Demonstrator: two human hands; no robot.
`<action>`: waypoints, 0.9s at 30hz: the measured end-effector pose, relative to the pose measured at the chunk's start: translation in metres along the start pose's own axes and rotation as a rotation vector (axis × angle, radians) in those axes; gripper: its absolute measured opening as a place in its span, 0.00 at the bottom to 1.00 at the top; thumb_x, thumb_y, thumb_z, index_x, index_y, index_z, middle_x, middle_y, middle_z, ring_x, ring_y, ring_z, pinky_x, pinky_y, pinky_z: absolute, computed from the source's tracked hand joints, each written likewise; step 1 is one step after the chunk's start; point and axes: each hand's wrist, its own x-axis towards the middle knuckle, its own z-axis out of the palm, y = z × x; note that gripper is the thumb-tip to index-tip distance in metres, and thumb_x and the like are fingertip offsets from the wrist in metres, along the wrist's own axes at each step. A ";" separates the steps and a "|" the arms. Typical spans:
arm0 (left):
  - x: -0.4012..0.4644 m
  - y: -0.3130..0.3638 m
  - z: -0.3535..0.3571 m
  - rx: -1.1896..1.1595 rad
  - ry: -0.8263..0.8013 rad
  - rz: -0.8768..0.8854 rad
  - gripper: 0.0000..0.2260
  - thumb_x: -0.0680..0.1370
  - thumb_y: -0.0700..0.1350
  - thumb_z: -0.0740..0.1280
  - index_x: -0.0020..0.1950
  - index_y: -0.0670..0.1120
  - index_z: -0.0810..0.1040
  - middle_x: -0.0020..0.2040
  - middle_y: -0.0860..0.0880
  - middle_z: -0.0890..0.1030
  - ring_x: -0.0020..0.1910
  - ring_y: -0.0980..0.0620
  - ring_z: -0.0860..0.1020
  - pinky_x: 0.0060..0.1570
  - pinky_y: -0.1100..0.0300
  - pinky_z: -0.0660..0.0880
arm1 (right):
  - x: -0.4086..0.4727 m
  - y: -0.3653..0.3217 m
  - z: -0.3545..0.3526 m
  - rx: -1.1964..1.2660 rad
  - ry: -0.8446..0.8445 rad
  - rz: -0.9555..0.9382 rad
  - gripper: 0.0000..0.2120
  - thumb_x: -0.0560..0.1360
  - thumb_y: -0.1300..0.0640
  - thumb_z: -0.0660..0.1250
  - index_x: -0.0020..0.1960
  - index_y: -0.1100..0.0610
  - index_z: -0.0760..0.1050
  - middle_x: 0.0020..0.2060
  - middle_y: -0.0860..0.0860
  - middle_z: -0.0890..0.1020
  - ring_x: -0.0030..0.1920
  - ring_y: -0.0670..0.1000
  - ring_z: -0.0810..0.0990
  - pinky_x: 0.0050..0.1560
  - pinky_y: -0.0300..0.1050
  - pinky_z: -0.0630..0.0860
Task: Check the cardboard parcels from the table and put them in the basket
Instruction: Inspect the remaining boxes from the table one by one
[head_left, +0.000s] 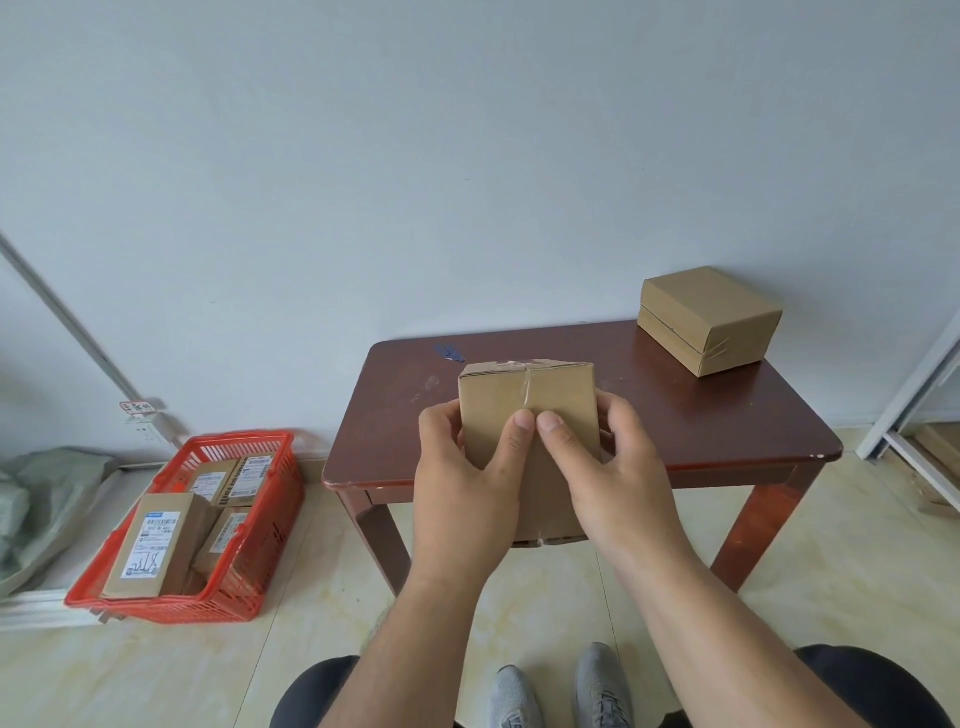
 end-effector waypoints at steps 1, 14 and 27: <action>-0.001 -0.001 0.001 0.001 0.000 0.001 0.18 0.77 0.60 0.74 0.60 0.56 0.71 0.53 0.60 0.82 0.48 0.68 0.81 0.38 0.71 0.76 | 0.001 -0.001 0.000 0.001 0.010 0.009 0.14 0.76 0.41 0.75 0.60 0.40 0.77 0.52 0.37 0.86 0.53 0.39 0.84 0.55 0.53 0.83; 0.004 -0.004 0.000 0.052 0.025 0.051 0.18 0.77 0.67 0.69 0.62 0.60 0.78 0.59 0.58 0.82 0.58 0.60 0.80 0.57 0.54 0.79 | -0.001 -0.006 0.002 0.042 0.002 -0.005 0.18 0.73 0.43 0.77 0.58 0.47 0.77 0.53 0.40 0.86 0.53 0.37 0.84 0.50 0.38 0.77; 0.004 -0.002 0.000 0.043 0.053 0.038 0.27 0.73 0.74 0.66 0.66 0.61 0.75 0.62 0.59 0.80 0.61 0.59 0.79 0.60 0.52 0.80 | -0.005 -0.012 0.005 0.027 0.049 0.029 0.26 0.66 0.32 0.74 0.55 0.49 0.76 0.47 0.41 0.86 0.45 0.35 0.83 0.39 0.31 0.74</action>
